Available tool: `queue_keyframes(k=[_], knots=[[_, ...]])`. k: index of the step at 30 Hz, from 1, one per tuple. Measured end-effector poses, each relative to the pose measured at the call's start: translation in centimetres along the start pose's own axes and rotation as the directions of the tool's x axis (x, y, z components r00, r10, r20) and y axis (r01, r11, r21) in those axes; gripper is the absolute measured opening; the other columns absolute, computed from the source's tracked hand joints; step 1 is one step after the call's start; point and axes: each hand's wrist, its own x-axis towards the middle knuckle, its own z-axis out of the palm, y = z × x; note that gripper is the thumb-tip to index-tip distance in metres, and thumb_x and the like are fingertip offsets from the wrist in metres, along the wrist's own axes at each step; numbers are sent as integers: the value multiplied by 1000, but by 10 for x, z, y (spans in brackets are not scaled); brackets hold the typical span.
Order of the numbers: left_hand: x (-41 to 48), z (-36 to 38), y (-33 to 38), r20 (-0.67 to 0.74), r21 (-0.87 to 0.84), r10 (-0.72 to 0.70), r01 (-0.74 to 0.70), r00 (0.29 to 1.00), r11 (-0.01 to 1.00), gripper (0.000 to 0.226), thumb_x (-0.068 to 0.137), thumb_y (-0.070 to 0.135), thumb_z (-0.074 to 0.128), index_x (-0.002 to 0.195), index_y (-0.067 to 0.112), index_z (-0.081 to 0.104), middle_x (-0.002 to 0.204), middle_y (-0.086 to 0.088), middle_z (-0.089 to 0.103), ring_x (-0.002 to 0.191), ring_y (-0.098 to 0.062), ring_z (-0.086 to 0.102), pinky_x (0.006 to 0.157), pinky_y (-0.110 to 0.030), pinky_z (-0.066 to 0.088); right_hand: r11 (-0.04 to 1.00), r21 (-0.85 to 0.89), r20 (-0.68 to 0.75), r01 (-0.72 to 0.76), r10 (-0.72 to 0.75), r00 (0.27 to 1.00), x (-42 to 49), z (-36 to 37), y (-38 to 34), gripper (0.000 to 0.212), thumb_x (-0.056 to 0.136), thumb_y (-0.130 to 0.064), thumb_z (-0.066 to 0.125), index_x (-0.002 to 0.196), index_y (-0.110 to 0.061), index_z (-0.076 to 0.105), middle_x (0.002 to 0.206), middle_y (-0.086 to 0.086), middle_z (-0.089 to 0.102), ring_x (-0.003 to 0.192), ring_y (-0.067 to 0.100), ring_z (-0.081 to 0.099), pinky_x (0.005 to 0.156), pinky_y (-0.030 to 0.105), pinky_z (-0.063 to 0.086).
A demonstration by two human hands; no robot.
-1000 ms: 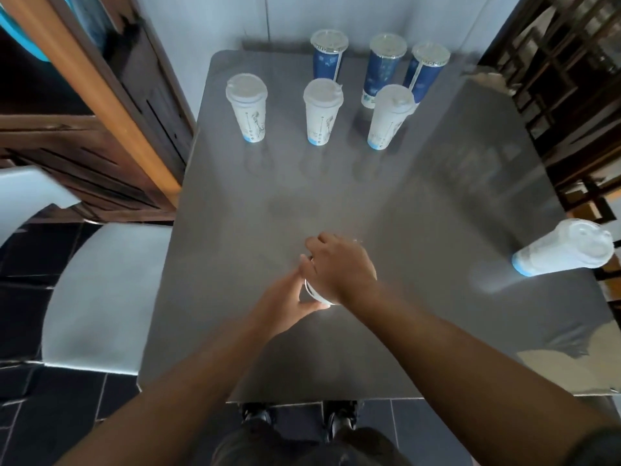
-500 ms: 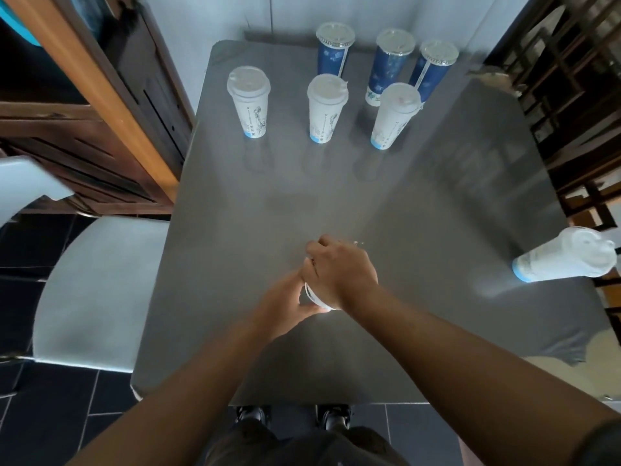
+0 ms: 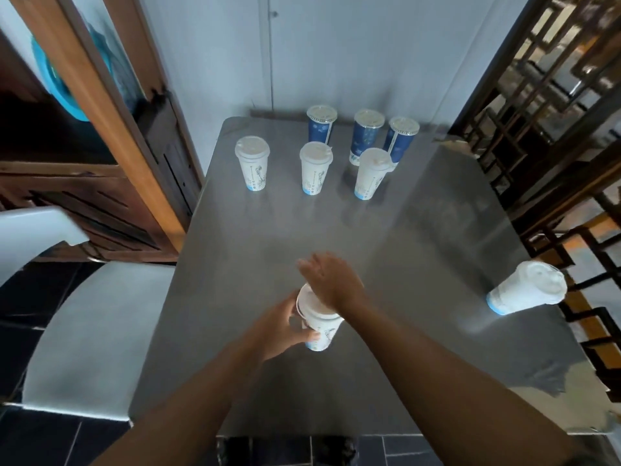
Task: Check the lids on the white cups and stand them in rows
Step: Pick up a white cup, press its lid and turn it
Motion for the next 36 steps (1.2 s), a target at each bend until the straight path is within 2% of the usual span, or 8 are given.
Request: queue_keyframes(k=[7, 12, 16, 18, 22, 26, 31, 36], knots=[[-28, -27, 41, -104, -457, -90, 33, 991, 889, 54, 63, 42, 81, 113, 31, 64, 109, 8, 76, 106, -12, 71, 80, -42, 63, 651, 650, 205, -392, 346, 916, -47, -47, 11, 41, 99, -46, 41, 95, -13, 65, 102, 8, 67, 86, 22, 63, 76, 35, 50], [-45, -35, 61, -133, -615, -84, -16, 988, 788, 51, 64, 53, 86, 109, 37, 69, 117, 0, 74, 110, -19, 71, 78, -34, 60, 260, 785, 521, -562, 213, 826, -98, -43, 16, 60, 94, -56, 44, 113, -3, 66, 112, 26, 69, 87, 40, 72, 63, 40, 60], [-57, -32, 67, -48, -624, -66, 21, 997, 781, 55, 67, 50, 87, 116, 39, 66, 123, 3, 72, 113, -15, 69, 81, -36, 59, 26, 877, 472, -479, 131, 872, -112, -48, 7, 52, 80, -38, 60, 113, 1, 66, 96, 28, 72, 71, 37, 73, 56, 40, 61], [-61, -37, 65, 9, -660, -76, 63, 997, 749, 68, 64, 43, 92, 123, 27, 62, 128, -6, 68, 118, -25, 67, 80, -44, 59, 80, 920, 363, -384, 194, 911, -112, -52, 2, 43, 82, -31, 60, 111, 0, 65, 89, 25, 74, 66, 35, 72, 54, 39, 61], [-72, -56, 69, 113, -798, -218, 219, 969, 562, 96, 43, 32, 100, 125, 12, 55, 133, -22, 62, 108, -40, 69, 75, -52, 60, 499, 862, -27, -92, 225, 974, -112, -65, -9, 15, 91, -10, 60, 103, -14, 69, 92, 13, 76, 72, 22, 73, 59, 34, 60], [-74, -78, 84, 62, -809, -288, 217, 956, 546, 62, 80, 47, 75, 133, 23, 53, 132, -19, 63, 112, -39, 68, 83, -57, 59, 821, 552, -277, 147, 14, 961, -118, -80, -22, 33, 81, -17, 72, 104, -39, 65, 100, -12, 74, 83, 9, 74, 67, 26, 59], [-66, -103, 100, -7, -716, -346, 237, 938, 656, 68, 75, 70, 50, 121, 24, 65, 115, -14, 75, 108, -38, 70, 78, -49, 61, 862, 382, -305, 334, -224, 926, -124, -80, -30, 48, 77, -15, 77, 116, -37, 60, 111, -15, 69, 100, 2, 68, 75, 14, 56], [-68, -107, 101, -13, -705, -312, 213, 950, 677, 56, 80, 55, 57, 125, 24, 66, 115, -14, 74, 96, -33, 73, 78, -47, 61, 856, 290, -283, 427, -349, 893, -125, -78, -31, 49, 78, -27, 76, 121, -38, 56, 120, -18, 61, 112, 4, 63, 83, 14, 55]])
